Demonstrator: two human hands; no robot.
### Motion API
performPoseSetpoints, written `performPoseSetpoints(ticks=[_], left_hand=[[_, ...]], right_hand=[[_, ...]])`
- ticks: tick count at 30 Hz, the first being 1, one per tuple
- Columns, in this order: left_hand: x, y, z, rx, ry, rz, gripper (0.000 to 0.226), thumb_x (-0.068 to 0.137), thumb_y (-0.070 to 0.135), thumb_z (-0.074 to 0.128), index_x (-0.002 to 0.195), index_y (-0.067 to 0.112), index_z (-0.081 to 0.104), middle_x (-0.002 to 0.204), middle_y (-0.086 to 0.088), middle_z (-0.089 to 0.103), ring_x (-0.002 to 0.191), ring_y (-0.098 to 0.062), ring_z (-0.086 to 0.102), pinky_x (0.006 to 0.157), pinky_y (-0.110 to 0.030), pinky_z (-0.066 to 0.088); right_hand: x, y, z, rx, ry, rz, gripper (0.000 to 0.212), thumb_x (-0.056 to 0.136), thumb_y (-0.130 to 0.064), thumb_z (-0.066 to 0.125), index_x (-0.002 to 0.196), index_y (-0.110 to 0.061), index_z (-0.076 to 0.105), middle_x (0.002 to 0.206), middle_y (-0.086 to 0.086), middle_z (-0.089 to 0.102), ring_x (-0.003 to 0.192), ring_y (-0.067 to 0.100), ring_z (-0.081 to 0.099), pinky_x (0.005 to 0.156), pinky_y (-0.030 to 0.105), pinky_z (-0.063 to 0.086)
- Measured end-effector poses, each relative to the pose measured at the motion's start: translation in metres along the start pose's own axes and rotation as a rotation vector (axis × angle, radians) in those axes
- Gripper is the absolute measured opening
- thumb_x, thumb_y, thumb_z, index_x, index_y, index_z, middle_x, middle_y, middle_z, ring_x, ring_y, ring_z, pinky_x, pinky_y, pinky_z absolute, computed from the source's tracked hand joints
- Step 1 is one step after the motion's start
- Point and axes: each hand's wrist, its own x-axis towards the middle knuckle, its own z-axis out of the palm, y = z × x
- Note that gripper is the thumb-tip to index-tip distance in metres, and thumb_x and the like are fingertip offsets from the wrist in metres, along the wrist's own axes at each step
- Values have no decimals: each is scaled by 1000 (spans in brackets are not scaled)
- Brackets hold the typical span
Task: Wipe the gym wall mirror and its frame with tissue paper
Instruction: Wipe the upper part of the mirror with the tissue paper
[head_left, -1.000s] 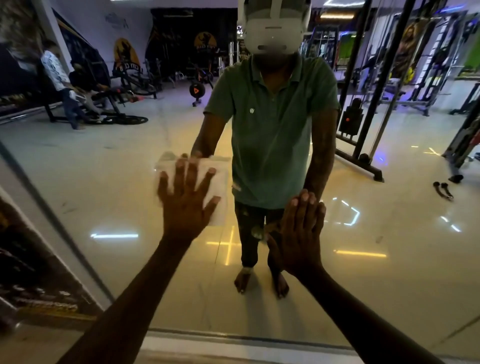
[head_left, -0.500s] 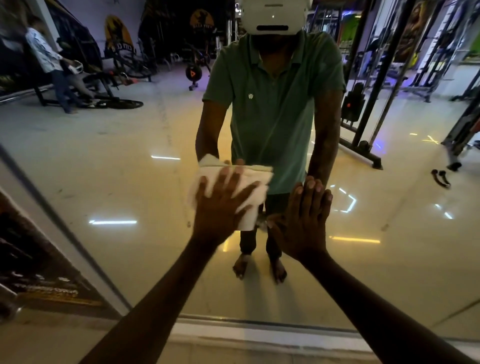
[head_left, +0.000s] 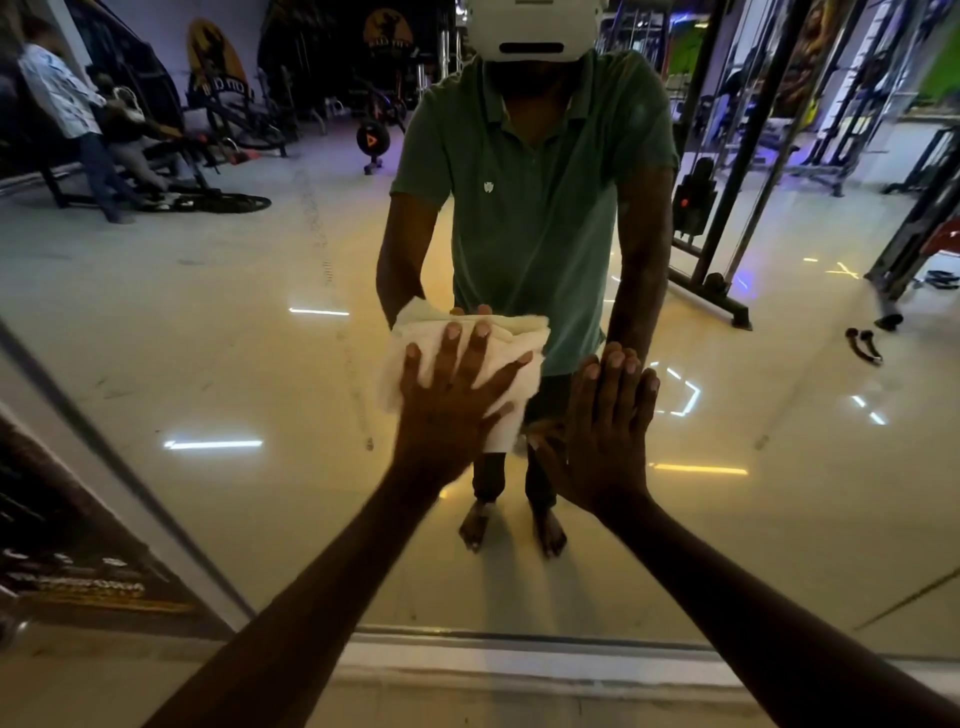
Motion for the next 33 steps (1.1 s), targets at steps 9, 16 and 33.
performPoseSetpoints(ticks=[9, 16, 33], left_hand=[[-7, -11, -6, -113, 139, -760, 85, 103, 61, 34, 164, 13, -2, 166, -28, 15, 153, -49, 15, 122, -70, 16], [-4, 24, 6, -46, 19, -108, 82, 103, 57, 48, 164, 19, 10, 163, -22, 21, 150, -48, 22, 118, -70, 16], [0, 60, 12, -68, 17, -271, 78, 104, 61, 43, 164, 15, 22, 164, -21, 21, 150, -46, 22, 121, -68, 13]], right_hand=[[-1, -4, 0, 35, -21, 25, 115, 89, -66, 67, 161, 0, 7, 173, 16, -17, 160, 38, -10, 129, 55, -7], [-2, -1, 0, 12, -21, 6, 126, 86, -70, 68, 165, -4, -6, 172, 18, -17, 160, 39, -10, 129, 56, -5], [-4, 24, -27, -58, -123, -106, 92, 102, -60, 46, 164, -1, 13, 171, 25, 12, 161, 36, 1, 131, 53, 1]])
